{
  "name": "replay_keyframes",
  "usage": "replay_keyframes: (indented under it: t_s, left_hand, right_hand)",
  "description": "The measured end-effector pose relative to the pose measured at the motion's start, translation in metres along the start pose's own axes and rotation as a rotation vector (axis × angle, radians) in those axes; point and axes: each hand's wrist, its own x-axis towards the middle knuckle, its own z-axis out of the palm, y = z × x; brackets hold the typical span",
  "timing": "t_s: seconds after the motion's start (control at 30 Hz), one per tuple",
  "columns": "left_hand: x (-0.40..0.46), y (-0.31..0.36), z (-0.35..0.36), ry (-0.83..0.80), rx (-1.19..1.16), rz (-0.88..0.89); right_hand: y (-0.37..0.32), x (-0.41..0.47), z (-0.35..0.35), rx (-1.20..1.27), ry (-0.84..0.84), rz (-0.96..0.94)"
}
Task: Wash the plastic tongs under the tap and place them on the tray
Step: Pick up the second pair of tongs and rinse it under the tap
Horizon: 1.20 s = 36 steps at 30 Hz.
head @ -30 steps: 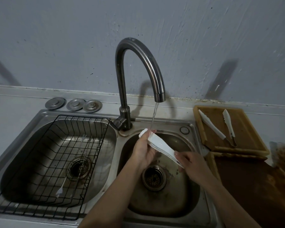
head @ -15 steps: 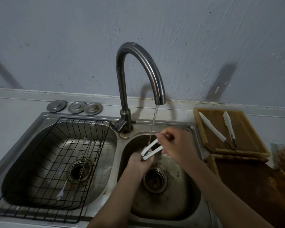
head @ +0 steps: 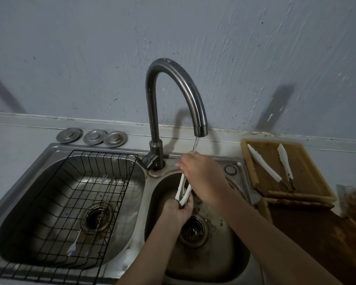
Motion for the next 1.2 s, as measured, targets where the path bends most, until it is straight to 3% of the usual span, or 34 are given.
replay_keyframes:
  t_s: [0.13, 0.27, 0.33, 0.43, 0.5, 0.6, 0.63, 0.7, 0.9, 0.97, 1.07, 1.2]
  left_hand:
    - [0.003, 0.006, 0.001, 0.009, 0.007, 0.048]
    - [0.016, 0.012, 0.002, 0.023, -0.049, 0.083]
    - [0.014, 0.013, 0.006, 0.038, -0.074, 0.105]
    - [-0.002, 0.008, 0.009, -0.03, 0.075, 0.169]
    - [-0.008, 0.007, 0.015, -0.094, 0.223, 0.192]
    - [-0.02, 0.013, 0.031, -0.199, 0.383, 0.229]
    - [-0.027, 0.012, 0.035, -0.239, 0.405, 0.24]
    - [-0.031, 0.008, 0.04, -0.327, 0.506, 0.253]
    - [-0.044, 0.009, 0.031, -0.295, 1.04, 0.535]
    - [-0.044, 0.014, 0.03, -0.257, 1.05, 0.571]
    - [-0.031, 0.028, 0.027, -0.127, 0.894, 0.766]
    - [-0.021, 0.062, 0.017, 0.303, 1.056, 1.267]
  right_hand:
    - [0.009, 0.003, 0.005, -0.193, -0.164, -0.047]
    - [0.014, 0.0, -0.005, -0.182, -0.095, 0.079]
    - [0.014, -0.003, -0.006, -0.197, -0.199, 0.127]
    - [0.021, -0.013, -0.001, -0.293, -0.423, 0.203]
    - [0.025, -0.025, 0.007, -0.086, -0.625, 0.338]
    - [0.024, -0.036, 0.014, 0.694, -0.757, 0.795]
    - [0.021, -0.037, 0.014, 0.925, -0.718, 0.895]
    - [0.015, -0.037, 0.014, 1.096, -0.598, 0.896]
    - [0.002, -0.037, 0.027, 0.979, -0.396, 0.701]
    - [0.001, -0.035, 0.029, 0.973, -0.333, 0.687]
    - [-0.004, -0.031, 0.027, 1.008, -0.289, 0.67]
    - [0.0, -0.031, 0.027, 0.973, -0.252, 0.592]
